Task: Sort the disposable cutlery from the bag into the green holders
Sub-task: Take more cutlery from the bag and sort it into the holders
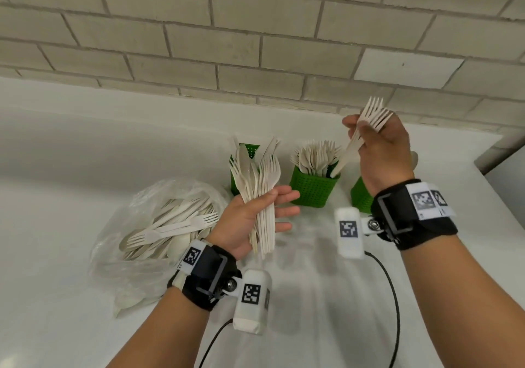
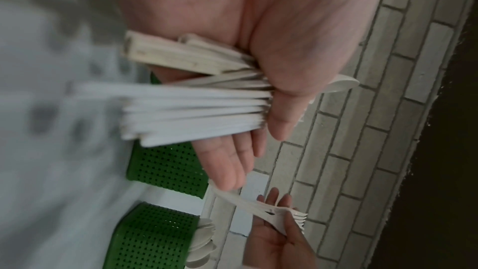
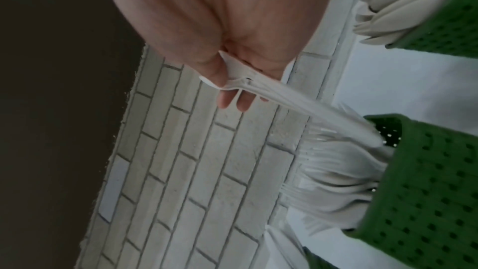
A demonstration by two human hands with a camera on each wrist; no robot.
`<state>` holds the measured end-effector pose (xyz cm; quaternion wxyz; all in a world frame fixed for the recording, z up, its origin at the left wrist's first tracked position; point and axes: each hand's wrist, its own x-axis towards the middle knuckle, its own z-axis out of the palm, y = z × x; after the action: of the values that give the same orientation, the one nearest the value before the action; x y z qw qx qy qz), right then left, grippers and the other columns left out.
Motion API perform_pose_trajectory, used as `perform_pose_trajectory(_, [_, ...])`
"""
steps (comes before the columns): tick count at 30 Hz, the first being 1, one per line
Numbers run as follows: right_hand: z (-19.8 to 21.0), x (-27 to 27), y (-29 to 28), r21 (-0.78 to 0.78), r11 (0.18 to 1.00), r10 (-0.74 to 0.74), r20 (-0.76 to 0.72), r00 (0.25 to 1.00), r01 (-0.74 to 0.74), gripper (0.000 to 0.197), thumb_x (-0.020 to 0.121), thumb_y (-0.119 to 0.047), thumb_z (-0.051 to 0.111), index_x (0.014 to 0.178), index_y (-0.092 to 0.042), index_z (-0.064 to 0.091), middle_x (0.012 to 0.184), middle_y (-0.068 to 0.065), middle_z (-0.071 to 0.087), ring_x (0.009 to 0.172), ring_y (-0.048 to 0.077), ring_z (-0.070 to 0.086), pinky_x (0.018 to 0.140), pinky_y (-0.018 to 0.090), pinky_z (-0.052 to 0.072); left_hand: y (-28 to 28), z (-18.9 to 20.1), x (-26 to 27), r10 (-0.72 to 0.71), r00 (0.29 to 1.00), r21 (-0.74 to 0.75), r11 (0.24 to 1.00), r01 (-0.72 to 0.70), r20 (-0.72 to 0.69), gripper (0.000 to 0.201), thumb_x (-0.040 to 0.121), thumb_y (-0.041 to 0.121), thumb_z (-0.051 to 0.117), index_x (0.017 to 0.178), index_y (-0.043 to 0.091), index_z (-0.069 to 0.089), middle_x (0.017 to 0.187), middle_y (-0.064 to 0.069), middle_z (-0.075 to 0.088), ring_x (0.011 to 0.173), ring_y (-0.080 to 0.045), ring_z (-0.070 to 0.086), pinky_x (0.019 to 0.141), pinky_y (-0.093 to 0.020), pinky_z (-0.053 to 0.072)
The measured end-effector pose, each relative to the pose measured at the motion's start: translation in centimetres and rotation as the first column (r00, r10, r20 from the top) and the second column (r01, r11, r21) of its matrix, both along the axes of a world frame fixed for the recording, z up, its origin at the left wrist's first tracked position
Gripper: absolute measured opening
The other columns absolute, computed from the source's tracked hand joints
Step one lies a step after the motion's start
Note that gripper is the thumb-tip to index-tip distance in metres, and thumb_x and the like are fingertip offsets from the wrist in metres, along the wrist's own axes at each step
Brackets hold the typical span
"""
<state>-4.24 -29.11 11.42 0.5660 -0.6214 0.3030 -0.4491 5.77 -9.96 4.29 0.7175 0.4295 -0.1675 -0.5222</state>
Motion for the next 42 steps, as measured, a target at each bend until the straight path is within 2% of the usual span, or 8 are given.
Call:
perform_pose_trajectory(6, [-2.9, 1.6, -0.6, -0.083, 0.996, 0.021, -0.172, 0.985, -0.035, 0.025, 0.087, -0.001, 0.050, 0.091, -0.023, 0.062, 0.102, -0.002, 0.071, 0.105, 0.018, 0.062, 0.095, 0.034, 0.044, -0.8, 1.1, 0.1, -0.032, 0.999, -0.041, 0.999, 0.031, -0.009, 0.030, 0.090, 0.021, 0.052, 0.113, 0.007, 0.065, 0.115, -0.011, 0.072, 0.090, -0.020, 0.073, 0.065, -0.030, 0.060])
perform_pose_trajectory(12, [-4.9, 0.5, -0.6, -0.417, 0.901, -0.074, -0.423, 0.903, -0.121, 0.049, 0.093, 0.004, 0.046, 0.139, -0.013, 0.042, 0.134, 0.000, 0.052, 0.125, 0.010, 0.047, 0.107, 0.013, 0.030, -0.6, 1.0, 0.2, -0.030, 0.999, -0.048, 0.998, 0.030, -0.012, 0.031, 0.089, 0.021, 0.052, 0.113, 0.006, 0.064, 0.113, -0.011, 0.072, 0.086, -0.019, 0.073, 0.064, -0.029, 0.060])
perform_pose_trajectory(15, [-5.8, 0.4, -0.5, -0.455, 0.796, -0.074, -0.728, 0.681, -0.400, 0.046, 0.100, -0.005, 0.040, 0.146, -0.008, 0.038, 0.157, 0.005, 0.030, 0.148, 0.018, 0.016, 0.120, 0.026, 0.010, -0.7, 1.0, 0.1, -0.039, 0.999, -0.047, 0.998, 0.038, -0.008, 0.029, 0.091, 0.020, 0.051, 0.113, 0.006, 0.065, 0.112, -0.011, 0.072, 0.086, -0.019, 0.073, 0.064, -0.029, 0.059])
perform_pose_trajectory(17, [-5.3, 0.6, 0.2, -0.495, 0.778, -0.101, -0.707, 0.700, -0.387, 0.043, 0.102, -0.013, 0.042, 0.144, -0.010, 0.041, 0.159, 0.003, 0.024, 0.150, 0.019, 0.009, 0.122, 0.036, 0.008, -0.8, 1.2, -0.1, -0.046, 0.999, -0.042, 0.998, 0.046, 0.001, 0.030, 0.090, 0.022, 0.052, 0.112, 0.006, 0.065, 0.107, -0.011, 0.074, 0.082, -0.019, 0.073, 0.063, -0.029, 0.059])
perform_pose_trajectory(21, [-1.3, 1.0, 3.2, -0.241, 0.901, 0.208, -0.487, 0.848, -0.360, 0.018, 0.097, -0.022, 0.055, 0.107, -0.022, 0.069, 0.111, -0.009, 0.067, 0.105, 0.001, 0.059, 0.096, 0.022, 0.045, -0.9, 1.3, -0.3, -0.051, 0.998, -0.014, 0.999, 0.051, 0.034, 0.031, 0.085, 0.025, 0.055, 0.109, 0.008, 0.066, 0.095, -0.010, 0.075, 0.073, -0.019, 0.073, 0.061, -0.028, 0.058])
perform_pose_trajectory(26, [0.2, 1.0, 5.0, -0.076, 0.919, 0.329, -0.394, 0.858, -0.387, 0.006, 0.085, -0.015, 0.072, 0.091, -0.016, 0.073, 0.075, -0.008, 0.070, 0.061, -0.004, 0.059, 0.065, 0.013, 0.046, -0.7, 1.5, -0.4, -0.079, 0.991, 0.022, 0.997, 0.077, 0.110, 0.029, 0.089, 0.025, 0.054, 0.111, 0.009, 0.064, 0.093, -0.008, 0.076, 0.070, -0.019, 0.073, 0.059, -0.027, 0.057])
perform_pose_trajectory(32, [-0.3, 1.2, 5.5, -0.141, 0.927, 0.221, -0.543, 0.810, -0.347, 0.031, 0.078, -0.033, 0.079, 0.102, -0.016, 0.069, 0.089, -0.004, 0.069, 0.077, 0.003, 0.065, 0.065, 0.012, 0.049, -0.9, 1.2, -0.5, -0.046, 0.959, 0.070, 0.997, 0.027, 0.279, 0.017, 0.096, 0.014, 0.056, 0.110, 0.008, 0.063, 0.083, -0.010, 0.075, 0.059, -0.019, 0.070, 0.052, -0.027, 0.057])
perform_pose_trajectory(42, [-1.0, 0.8, 5.2, 0.195, 0.841, 0.539, -0.364, 0.759, -0.504, 0.020, 0.085, -0.015, 0.072, 0.101, -0.002, 0.072, 0.077, 0.014, 0.067, 0.062, 0.013, 0.058, 0.049, 0.020, 0.045, -0.1, 1.3, -0.6, -0.104, 0.953, 0.075, 0.993, 0.086, 0.286, 0.031, 0.085, 0.030, 0.058, 0.110, 0.012, 0.065, 0.087, -0.011, 0.075, 0.059, -0.021, 0.070, 0.053, -0.028, 0.057])
